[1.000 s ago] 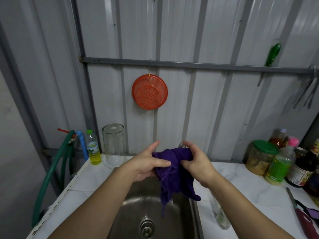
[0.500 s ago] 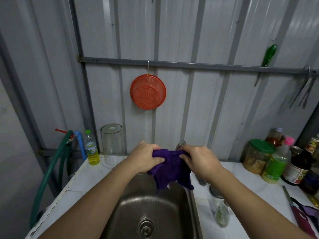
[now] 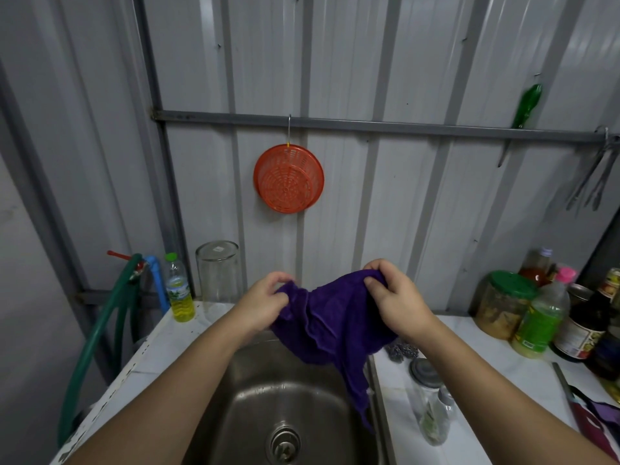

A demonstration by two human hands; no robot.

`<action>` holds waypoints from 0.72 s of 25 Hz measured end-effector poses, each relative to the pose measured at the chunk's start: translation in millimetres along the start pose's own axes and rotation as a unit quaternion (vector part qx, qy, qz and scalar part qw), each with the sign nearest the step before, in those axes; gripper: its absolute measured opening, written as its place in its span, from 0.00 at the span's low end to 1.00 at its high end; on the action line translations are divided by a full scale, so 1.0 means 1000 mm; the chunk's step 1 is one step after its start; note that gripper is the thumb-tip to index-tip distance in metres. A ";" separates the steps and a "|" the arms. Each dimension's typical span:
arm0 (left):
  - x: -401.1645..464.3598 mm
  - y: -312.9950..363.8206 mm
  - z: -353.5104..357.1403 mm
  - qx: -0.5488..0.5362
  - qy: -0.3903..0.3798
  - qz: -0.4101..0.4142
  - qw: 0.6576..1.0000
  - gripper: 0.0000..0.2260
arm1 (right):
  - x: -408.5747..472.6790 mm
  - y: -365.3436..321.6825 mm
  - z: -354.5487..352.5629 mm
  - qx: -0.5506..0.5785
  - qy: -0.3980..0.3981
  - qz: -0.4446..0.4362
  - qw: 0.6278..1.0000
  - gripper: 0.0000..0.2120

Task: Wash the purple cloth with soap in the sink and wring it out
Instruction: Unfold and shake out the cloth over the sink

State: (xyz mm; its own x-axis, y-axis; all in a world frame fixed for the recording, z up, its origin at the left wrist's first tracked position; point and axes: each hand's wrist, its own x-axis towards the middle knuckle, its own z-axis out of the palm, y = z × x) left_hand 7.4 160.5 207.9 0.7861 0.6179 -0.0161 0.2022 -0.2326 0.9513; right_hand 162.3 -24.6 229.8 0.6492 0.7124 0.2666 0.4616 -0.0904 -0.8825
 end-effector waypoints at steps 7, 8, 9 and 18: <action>-0.008 -0.008 0.020 0.037 -0.180 0.018 0.983 0.25 | -0.001 -0.008 0.015 0.067 -0.014 -0.016 0.998 0.06; -0.008 -0.011 0.022 0.049 -0.189 0.030 0.980 0.24 | -0.002 -0.007 0.016 0.065 -0.019 -0.017 0.998 0.06; -0.007 -0.014 0.023 0.043 -0.188 0.033 0.981 0.21 | -0.002 -0.006 0.016 0.058 -0.021 -0.019 0.998 0.06; -0.006 -0.013 0.037 -0.132 0.020 -0.134 0.982 0.07 | -0.019 0.011 0.024 -0.126 0.057 -0.012 0.990 0.03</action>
State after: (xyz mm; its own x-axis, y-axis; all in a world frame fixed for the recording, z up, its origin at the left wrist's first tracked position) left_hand 22.1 132.0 183.9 0.7010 0.6599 -0.2705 0.2373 0.1419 0.9610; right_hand 140.6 -22.5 205.5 0.6943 0.6340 0.3406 0.6043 -0.2565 -0.7543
